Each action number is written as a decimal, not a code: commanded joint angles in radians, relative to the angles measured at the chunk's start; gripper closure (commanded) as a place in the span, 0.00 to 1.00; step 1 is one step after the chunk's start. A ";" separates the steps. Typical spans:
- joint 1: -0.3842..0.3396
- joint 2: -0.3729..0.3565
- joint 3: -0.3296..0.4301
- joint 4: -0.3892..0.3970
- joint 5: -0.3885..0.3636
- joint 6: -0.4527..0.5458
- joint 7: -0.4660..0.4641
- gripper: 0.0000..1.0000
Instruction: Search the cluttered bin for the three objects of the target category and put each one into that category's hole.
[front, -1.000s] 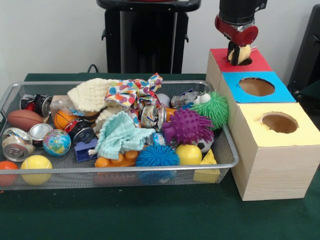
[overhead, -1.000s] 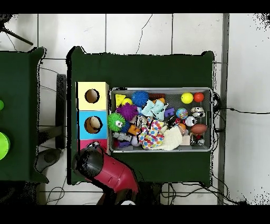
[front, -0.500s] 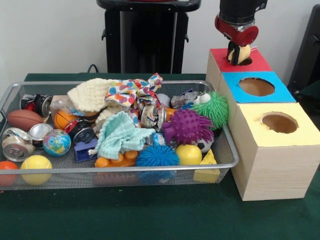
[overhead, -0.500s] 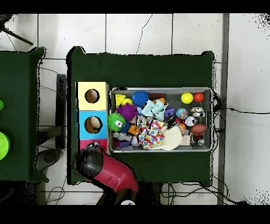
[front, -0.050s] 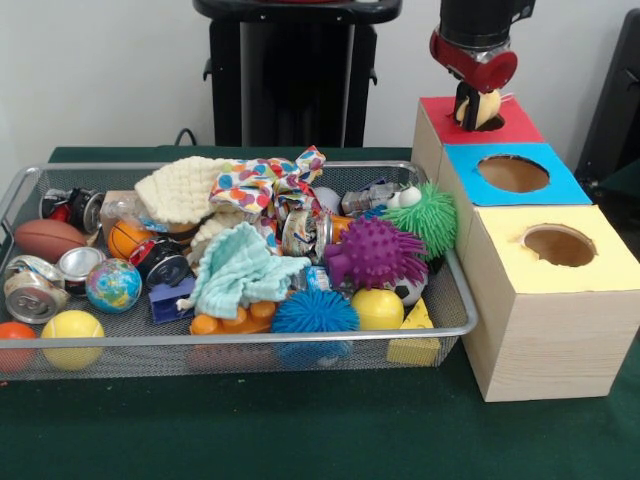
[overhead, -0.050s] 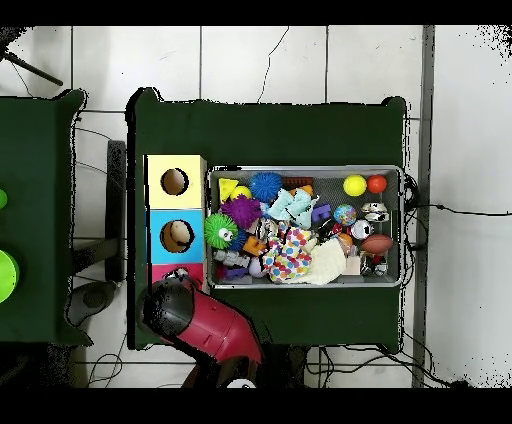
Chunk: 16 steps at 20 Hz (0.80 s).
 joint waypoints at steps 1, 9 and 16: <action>-0.024 0.254 -0.003 -0.049 -0.054 -0.173 0.133 1.00; -0.026 0.258 -0.003 -0.056 -0.067 -0.179 0.128 1.00; -0.017 0.267 -0.018 -0.072 -0.044 -0.093 0.150 1.00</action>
